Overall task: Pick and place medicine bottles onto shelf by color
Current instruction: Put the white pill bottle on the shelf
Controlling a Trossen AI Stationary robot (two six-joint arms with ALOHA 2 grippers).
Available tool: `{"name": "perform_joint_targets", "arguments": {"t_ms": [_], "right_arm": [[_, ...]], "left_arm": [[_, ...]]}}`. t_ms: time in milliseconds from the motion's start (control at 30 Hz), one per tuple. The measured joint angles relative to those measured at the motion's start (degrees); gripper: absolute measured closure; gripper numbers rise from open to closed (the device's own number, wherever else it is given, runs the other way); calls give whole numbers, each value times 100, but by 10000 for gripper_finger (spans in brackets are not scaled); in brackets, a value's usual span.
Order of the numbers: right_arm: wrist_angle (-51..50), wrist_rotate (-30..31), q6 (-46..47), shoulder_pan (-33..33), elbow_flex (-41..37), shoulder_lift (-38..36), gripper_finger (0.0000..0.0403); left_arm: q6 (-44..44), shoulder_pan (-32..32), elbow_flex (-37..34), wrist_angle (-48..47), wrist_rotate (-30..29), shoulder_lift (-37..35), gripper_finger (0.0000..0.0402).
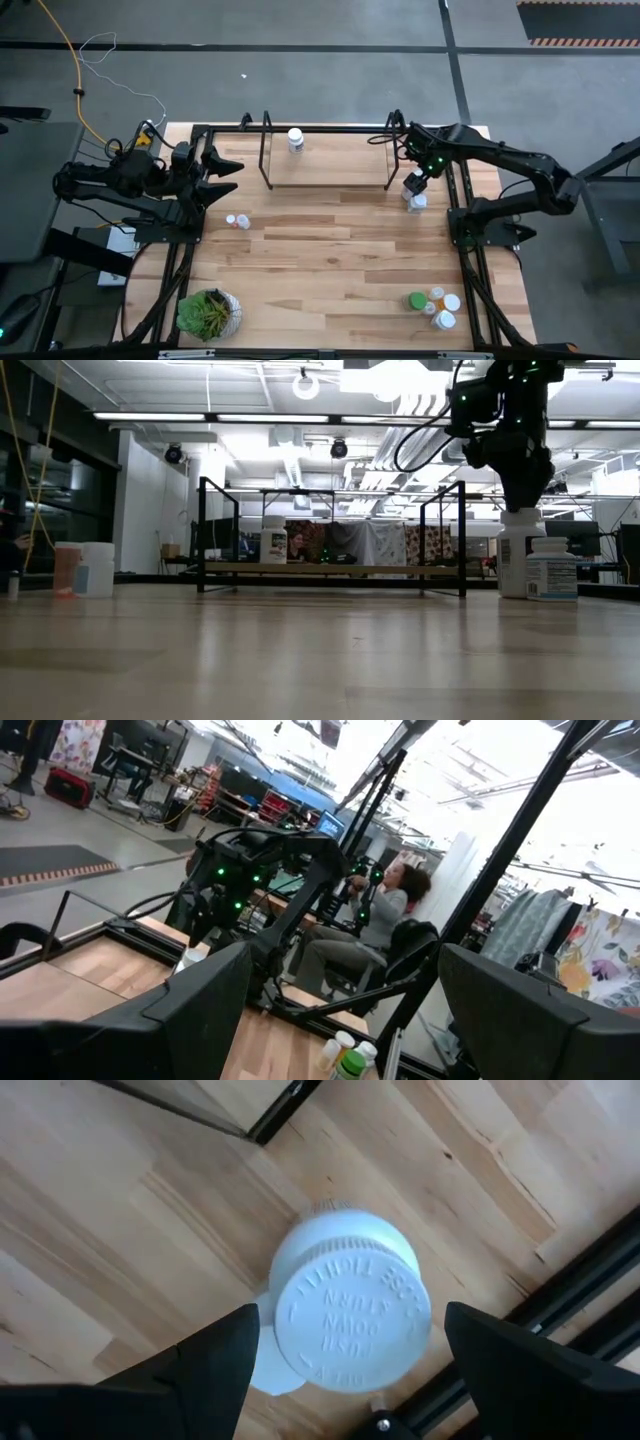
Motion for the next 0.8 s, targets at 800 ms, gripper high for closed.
{"name": "perform_joint_targets", "arguments": {"t_ms": [800], "right_arm": [[-1398, 679, -315, -396, 896, 31, 192]], "left_arm": [[0, -2, 0, 2, 0, 0, 88]]}}
